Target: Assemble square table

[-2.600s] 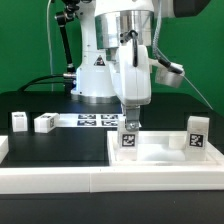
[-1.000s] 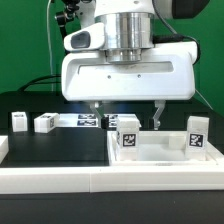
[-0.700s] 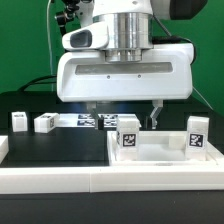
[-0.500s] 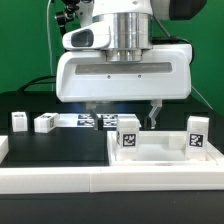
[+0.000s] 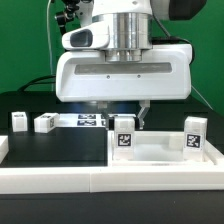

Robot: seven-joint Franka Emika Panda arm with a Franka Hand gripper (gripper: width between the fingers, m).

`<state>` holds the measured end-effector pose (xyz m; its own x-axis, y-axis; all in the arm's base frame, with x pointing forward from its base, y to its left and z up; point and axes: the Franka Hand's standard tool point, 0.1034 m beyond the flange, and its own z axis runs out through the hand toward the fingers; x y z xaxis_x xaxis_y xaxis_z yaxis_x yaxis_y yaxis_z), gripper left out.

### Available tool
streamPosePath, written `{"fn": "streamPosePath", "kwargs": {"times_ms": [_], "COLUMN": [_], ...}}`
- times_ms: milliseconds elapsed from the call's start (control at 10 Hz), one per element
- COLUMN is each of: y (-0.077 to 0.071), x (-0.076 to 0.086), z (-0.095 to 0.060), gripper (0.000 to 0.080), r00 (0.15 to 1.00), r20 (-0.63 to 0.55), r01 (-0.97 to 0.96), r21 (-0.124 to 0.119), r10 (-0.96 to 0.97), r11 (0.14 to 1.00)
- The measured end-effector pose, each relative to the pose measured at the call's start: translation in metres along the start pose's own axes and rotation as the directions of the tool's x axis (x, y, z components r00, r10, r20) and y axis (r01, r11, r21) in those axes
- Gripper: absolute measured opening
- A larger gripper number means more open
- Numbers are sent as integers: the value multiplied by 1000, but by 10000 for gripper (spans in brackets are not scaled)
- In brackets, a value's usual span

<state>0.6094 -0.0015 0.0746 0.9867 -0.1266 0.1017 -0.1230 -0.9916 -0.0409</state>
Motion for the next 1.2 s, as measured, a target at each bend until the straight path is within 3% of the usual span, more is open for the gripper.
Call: {"fn": "streamPosePath", "kwargs": {"times_ms": [400, 600, 700, 1000, 1200], "y": [5, 9, 10, 12, 14], "x": [-2, -7, -8, -9, -12], "z": [0, -1, -1, 0, -3], "gripper": [288, 294, 299, 335, 608], "r00": [959, 904, 885, 875, 840], "r20": [-2, -12, -18, -18, -37], "r01": [-284, -427, -466, -484, -543], "r21": [-1, -14, -26, -31, -19], "r10": [284, 427, 466, 484, 542], "r11": [959, 904, 884, 874, 840]}}
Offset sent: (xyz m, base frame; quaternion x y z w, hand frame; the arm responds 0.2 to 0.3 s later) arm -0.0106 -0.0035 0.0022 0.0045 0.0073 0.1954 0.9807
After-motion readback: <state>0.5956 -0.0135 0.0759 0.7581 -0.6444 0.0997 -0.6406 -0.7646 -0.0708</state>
